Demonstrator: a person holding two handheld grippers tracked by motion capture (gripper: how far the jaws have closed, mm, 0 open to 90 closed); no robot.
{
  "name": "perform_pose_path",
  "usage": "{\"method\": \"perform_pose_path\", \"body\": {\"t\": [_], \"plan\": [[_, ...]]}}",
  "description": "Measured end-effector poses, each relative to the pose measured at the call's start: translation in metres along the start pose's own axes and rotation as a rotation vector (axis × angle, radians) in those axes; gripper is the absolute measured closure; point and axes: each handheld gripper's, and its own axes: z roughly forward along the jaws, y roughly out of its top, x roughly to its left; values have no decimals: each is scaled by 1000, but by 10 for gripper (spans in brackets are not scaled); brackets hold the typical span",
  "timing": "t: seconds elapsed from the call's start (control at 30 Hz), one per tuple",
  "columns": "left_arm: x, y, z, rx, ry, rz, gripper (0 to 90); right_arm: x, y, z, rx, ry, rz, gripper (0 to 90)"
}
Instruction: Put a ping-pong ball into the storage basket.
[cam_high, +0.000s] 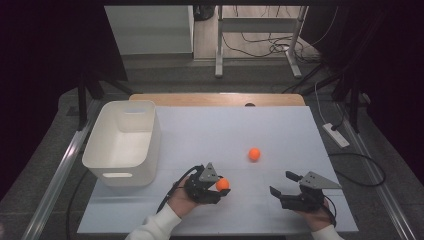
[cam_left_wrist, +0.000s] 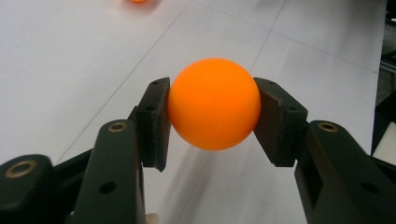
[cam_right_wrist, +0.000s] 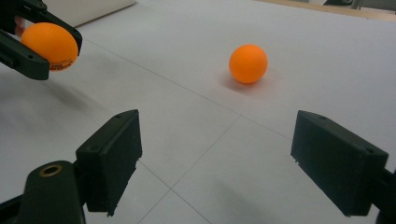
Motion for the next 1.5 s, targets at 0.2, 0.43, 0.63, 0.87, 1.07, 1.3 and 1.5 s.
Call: {"method": "perform_pose_path", "body": {"t": [0.2,0.43,0.63,0.87,1.07,1.3,1.5], "plan": [[3,0,-4,-15,-15,-11,505,0,0,0,2,-5,2,163],[6,0,-11,-30,-8,-13,505,0,0,0,1,-7,2,163],[9,1,-16,-56,8,-19,505,0,0,0,2,-9,1,163],[9,4,-27,-96,17,-11,505,0,0,0,2,-11,2,163],[10,5,-34,-122,29,-10,504,0,0,-1,2,-11,1,163],[12,4,-39,-146,33,-16,504,0,0,-1,3,-11,0,163],[14,5,-43,-154,39,-17,504,0,0,-1,6,-13,0,163]]}}
